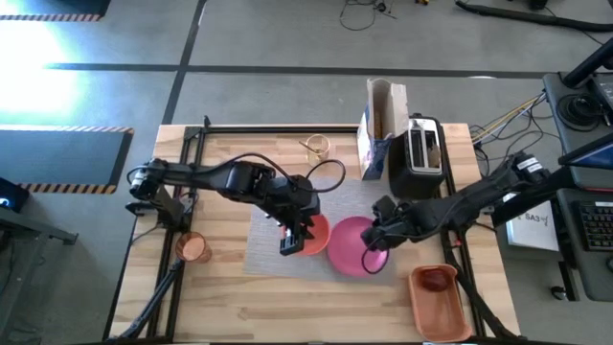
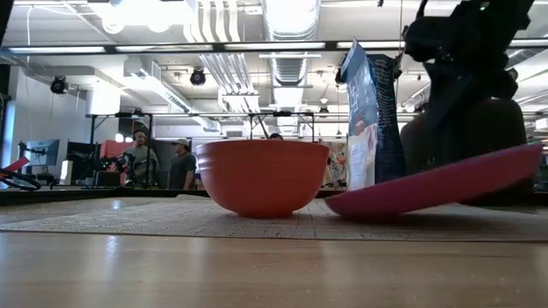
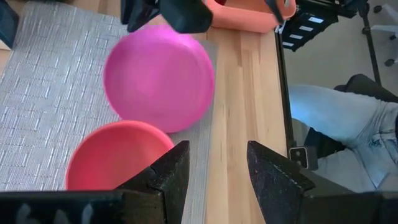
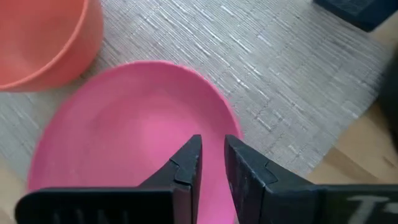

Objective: Arrange a breakfast setting
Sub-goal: Adjust the gray table mat

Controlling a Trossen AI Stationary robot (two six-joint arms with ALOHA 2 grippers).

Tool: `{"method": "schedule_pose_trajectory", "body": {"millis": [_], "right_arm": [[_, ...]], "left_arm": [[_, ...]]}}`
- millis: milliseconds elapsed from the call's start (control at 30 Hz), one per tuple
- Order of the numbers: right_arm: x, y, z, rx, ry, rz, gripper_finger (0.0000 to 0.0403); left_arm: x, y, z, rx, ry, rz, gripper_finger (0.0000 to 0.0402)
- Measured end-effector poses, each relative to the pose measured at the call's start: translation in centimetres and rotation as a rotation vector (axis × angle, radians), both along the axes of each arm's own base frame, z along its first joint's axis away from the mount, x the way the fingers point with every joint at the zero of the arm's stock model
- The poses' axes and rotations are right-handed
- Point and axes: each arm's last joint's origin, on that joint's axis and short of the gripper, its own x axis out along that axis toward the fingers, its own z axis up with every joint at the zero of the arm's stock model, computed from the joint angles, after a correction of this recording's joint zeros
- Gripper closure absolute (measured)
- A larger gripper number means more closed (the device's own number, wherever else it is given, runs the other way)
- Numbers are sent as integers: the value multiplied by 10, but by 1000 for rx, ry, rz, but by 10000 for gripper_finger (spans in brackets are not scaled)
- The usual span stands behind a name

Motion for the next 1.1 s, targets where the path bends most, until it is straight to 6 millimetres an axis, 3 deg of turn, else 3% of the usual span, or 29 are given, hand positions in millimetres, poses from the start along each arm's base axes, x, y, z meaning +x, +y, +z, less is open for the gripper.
{"method": "schedule_pose_trajectory", "body": {"millis": [333, 567, 700, 867, 1100], "right_arm": [[1, -12, 5, -29, 18, 35, 344], [-6, -12, 11, 9, 26, 91, 318], [-10, -13, 10, 1, 79, 124, 282], [-19, -16, 7, -24, 187, 132, 250], [-23, -18, 6, -46, 241, 161, 281]], "left_arm": [[-4, -3, -3, 20, 47, -2, 258], [-21, -1, -24, 196, 261, 125, 258], [-27, -6, -51, 216, 377, 166, 266], [-39, -13, -100, 234, 528, 205, 290], [-50, -14, -157, 221, 600, 269, 358]]}}
